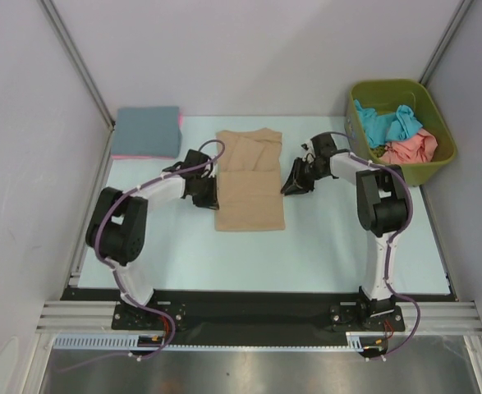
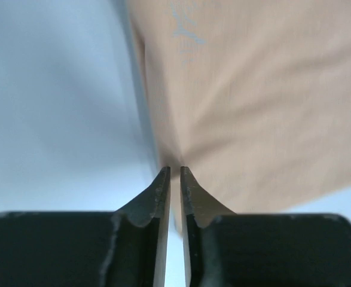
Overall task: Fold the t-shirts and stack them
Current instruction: Fold the tshirt
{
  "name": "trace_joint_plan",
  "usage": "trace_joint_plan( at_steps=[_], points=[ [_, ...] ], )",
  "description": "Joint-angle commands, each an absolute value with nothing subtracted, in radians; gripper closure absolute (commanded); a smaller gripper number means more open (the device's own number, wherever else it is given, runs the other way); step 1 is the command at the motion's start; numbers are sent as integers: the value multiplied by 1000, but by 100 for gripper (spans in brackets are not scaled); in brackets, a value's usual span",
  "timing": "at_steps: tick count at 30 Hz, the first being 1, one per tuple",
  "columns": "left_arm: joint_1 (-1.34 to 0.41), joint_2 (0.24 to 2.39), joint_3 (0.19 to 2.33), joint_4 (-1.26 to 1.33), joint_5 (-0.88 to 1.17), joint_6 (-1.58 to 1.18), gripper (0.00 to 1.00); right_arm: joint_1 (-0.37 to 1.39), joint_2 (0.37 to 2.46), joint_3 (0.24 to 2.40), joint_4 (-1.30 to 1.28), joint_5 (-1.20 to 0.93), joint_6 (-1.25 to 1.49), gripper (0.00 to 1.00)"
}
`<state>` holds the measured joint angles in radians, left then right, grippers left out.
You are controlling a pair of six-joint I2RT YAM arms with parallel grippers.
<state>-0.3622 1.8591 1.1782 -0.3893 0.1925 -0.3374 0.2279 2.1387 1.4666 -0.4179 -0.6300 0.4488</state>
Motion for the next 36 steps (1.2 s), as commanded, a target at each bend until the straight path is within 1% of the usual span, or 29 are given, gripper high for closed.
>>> trace_joint_plan(
  at_steps=[1,3,5,8,10,12,14,16,19,23,27,29,31,32,33,34,35,36],
  points=[
    [-364,1660,1120,-468,149,-268,82,264,1988,1457,-520,-551,351,72],
    [-371,1606,1108,-488,178,-297,78,296,1927,1465,-586,-497,302,69],
    [-393,1557,1100,-494,205,-345,75,357,1902,1471,-615,-505,293,67],
    [-420,1549,1046,-413,302,-423,76,428,1894,1457,-637,-552,333,67],
    [-439,1565,1003,-365,345,-458,77,448,1905,1430,-598,-577,391,72],
    [-439,1612,961,-301,380,-511,79,457,1945,1396,-553,-653,437,86],
    [-439,1676,951,-294,390,-534,82,456,1977,1376,-531,-719,465,94],
    [-434,1718,940,-302,358,-531,86,449,2014,1374,-558,-721,436,97],
    [-405,1755,890,-273,331,-532,87,413,2022,1316,-560,-707,402,100],
    [-387,1769,847,-247,328,-538,88,341,2011,1200,-548,-710,367,100],
    [-387,1750,783,-229,328,-545,88,256,1961,1071,-528,-667,356,100],
    [-387,1720,752,-215,330,-548,88,212,1901,1011,-523,-638,354,100],
    [-387,1689,707,-213,327,-551,88,193,1855,991,-538,-579,347,100],
    [-388,1640,695,-224,325,-554,88,190,1833,989,-551,-551,338,99],
    [-390,1612,671,-235,322,-555,87,189,1786,989,-575,-526,334,95],
    [-390,1574,660,-248,318,-557,84,190,1764,986,-575,-512,340,93],
    [-393,1498,654,-282,308,-561,80,190,1741,973,-572,-518,348,83],
    [-393,1450,641,-302,302,-566,75,192,1717,960,-549,-526,362,77]
  ],
)
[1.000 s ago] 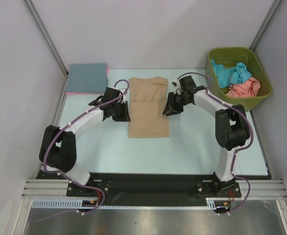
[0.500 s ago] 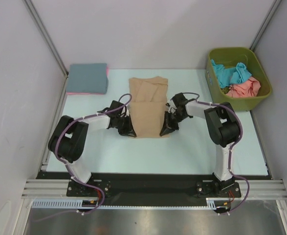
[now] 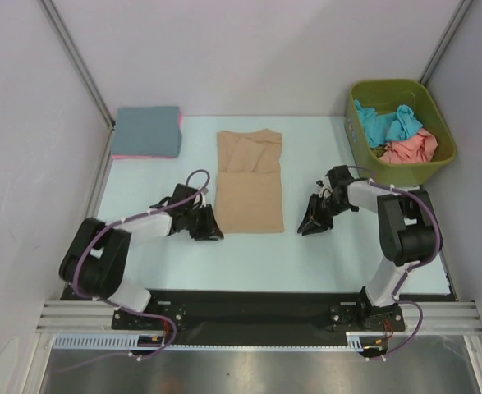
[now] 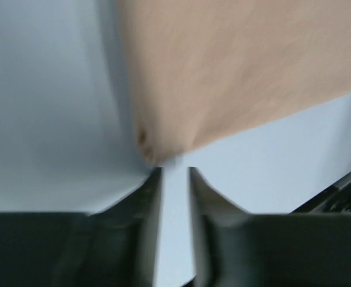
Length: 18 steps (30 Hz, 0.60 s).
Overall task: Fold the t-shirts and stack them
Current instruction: Fold the tshirt
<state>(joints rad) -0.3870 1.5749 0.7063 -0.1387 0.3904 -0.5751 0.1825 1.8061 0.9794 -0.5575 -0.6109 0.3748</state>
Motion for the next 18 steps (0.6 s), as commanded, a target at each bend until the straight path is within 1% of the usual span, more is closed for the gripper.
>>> trace_joint_plan(
  at_steps=[1,2,3,4,5,7,9,10,14,18],
  points=[
    [-393,1409,635,-323,282,-574,63,192,1682,942,-528,-541,406,70],
    [-393,1370,631,-359,272,-587,57,192,1666,921,-500,-589,431,66],
    [-393,1305,626,-376,259,-598,51,193,1652,873,-426,-612,466,55],
    [-393,1284,626,-388,247,-613,40,193,1632,844,-382,-635,501,49],
    [-393,1269,624,-403,245,-635,38,198,1628,815,-333,-672,582,41],
    [-391,1266,621,-390,235,-676,36,213,1624,743,-136,-708,705,37],
    [-376,1285,605,-356,235,-721,37,227,1629,710,-60,-715,765,36],
    [-370,1323,598,-333,242,-742,39,241,1629,694,-34,-704,791,36],
    [-361,1459,618,-258,244,-846,42,279,1621,698,-9,-649,831,37],
    [-350,1520,644,-230,201,-903,46,307,1629,706,-9,-626,838,36]
  ],
)
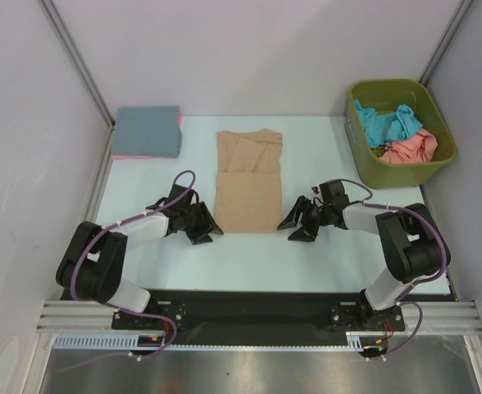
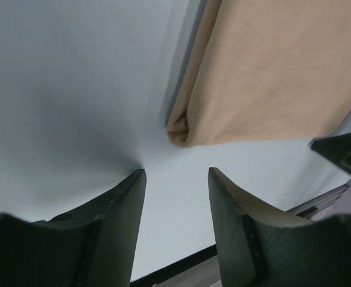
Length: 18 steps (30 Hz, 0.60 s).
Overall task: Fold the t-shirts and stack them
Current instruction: Fold the tshirt
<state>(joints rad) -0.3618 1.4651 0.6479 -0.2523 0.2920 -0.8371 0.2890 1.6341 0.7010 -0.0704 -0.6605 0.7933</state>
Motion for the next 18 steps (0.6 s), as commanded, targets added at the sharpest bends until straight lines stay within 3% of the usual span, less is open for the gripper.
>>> trace_joint_plan(
  at_steps=[1,14,18],
  points=[
    [-348,1523,646,-224,189,-919,47,311,1632,706,-9,-626,841,37],
    [-311,1644,660,-248,153,-946,58,356,1652,698,11,-585,864,37],
    [-302,1651,672,-258,143,-934,66,356,1666,693,6,-548,913,36]
  ],
)
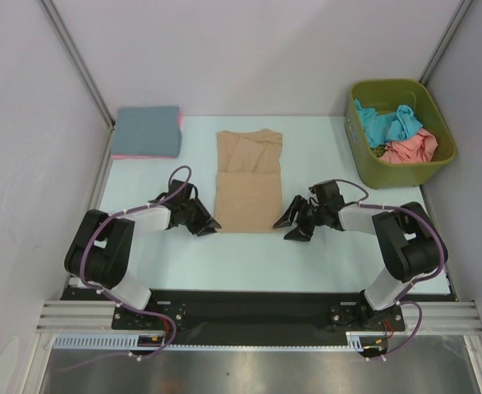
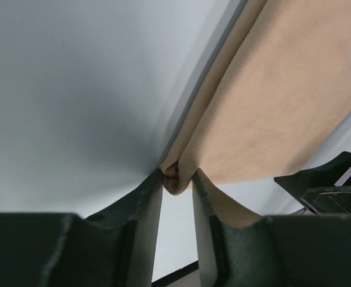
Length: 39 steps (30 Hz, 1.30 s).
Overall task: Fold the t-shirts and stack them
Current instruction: Fold the tshirt
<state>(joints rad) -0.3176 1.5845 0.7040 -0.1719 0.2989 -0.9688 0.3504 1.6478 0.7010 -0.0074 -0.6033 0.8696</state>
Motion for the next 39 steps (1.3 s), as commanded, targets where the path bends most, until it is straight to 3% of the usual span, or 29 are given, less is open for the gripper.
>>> trace_joint_plan(
  at_steps=[1,12,17,34,39],
  points=[
    [-301,1654,673,-258,141,-927,69,357,1672,681,17,-539,926,36],
    [-295,1667,692,-250,167,-876,92,367,1730,614,149,-460,1147,44],
    [-293,1663,709,-270,167,-845,94,365,1732,580,169,-423,1183,51],
    [-293,1666,729,-282,175,-816,96,339,1720,584,115,-364,1177,54],
    [-293,1666,738,-287,172,-804,100,337,1746,600,112,-364,1144,68]
  ],
)
